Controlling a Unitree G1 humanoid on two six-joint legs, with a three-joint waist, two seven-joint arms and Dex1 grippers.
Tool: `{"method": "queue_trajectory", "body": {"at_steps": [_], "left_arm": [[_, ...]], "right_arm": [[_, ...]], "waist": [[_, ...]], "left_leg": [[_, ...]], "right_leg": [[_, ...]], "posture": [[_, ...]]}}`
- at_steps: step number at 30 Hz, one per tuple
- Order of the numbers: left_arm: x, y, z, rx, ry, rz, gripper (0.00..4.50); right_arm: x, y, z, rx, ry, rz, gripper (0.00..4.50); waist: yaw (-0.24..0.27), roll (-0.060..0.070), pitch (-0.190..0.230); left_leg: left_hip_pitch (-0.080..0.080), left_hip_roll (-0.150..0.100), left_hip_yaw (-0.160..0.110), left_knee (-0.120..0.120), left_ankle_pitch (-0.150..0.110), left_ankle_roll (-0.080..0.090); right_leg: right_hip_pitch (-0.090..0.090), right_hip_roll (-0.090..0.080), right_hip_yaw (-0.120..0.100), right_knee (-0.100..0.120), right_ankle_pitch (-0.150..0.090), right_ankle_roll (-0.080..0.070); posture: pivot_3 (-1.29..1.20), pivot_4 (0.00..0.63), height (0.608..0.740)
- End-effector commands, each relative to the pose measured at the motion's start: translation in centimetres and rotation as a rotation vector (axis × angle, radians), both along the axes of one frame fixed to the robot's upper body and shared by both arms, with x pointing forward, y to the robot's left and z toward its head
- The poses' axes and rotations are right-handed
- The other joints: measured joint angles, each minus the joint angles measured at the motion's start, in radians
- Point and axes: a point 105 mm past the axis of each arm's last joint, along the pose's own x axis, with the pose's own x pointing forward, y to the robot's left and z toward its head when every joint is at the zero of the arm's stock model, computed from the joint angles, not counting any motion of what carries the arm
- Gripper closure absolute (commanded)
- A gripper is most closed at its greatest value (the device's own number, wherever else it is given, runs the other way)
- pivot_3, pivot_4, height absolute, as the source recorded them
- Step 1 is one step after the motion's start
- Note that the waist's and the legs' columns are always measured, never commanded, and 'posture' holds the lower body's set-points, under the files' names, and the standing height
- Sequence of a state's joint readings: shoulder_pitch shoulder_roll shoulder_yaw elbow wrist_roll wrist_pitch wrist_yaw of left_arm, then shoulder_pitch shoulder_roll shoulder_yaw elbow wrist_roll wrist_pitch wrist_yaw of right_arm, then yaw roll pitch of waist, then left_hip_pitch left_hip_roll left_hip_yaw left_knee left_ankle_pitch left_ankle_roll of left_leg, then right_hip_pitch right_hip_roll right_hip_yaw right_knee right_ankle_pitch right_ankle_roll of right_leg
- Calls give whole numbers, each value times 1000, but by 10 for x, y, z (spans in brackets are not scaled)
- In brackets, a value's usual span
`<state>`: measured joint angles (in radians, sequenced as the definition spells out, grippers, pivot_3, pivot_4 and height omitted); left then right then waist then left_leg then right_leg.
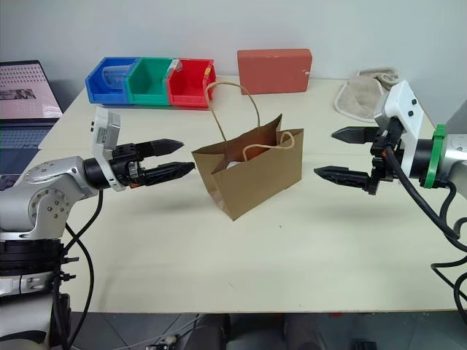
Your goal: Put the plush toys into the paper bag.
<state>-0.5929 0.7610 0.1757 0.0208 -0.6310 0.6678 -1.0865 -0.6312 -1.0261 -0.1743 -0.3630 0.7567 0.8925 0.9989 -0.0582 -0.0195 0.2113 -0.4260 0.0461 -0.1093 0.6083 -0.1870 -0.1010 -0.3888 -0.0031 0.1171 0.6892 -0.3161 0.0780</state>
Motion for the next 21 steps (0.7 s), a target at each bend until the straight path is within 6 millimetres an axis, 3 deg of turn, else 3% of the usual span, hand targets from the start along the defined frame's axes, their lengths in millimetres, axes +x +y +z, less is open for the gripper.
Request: {"method": "queue_trajectory", "body": {"at_steps": [1, 21], "left_arm": [[-3, -14, -4, 34, -42, -41, 27], [-18, -40, -11, 21, -63, -115, 27]], "right_arm": [[-22, 23, 9, 6, -21, 142, 0], [-32, 26, 2, 4, 41, 161, 0]], "waist": [[1, 0, 0], [3, 0, 0]], "left_leg": [[0, 0, 0, 0, 0, 0], [0, 0, -1, 1, 0, 0]], "right_leg": [[0, 0, 0, 0, 0, 0], [1, 0, 0, 0, 0, 0]], "posture": [[0, 150, 740], [0, 150, 740]]}}
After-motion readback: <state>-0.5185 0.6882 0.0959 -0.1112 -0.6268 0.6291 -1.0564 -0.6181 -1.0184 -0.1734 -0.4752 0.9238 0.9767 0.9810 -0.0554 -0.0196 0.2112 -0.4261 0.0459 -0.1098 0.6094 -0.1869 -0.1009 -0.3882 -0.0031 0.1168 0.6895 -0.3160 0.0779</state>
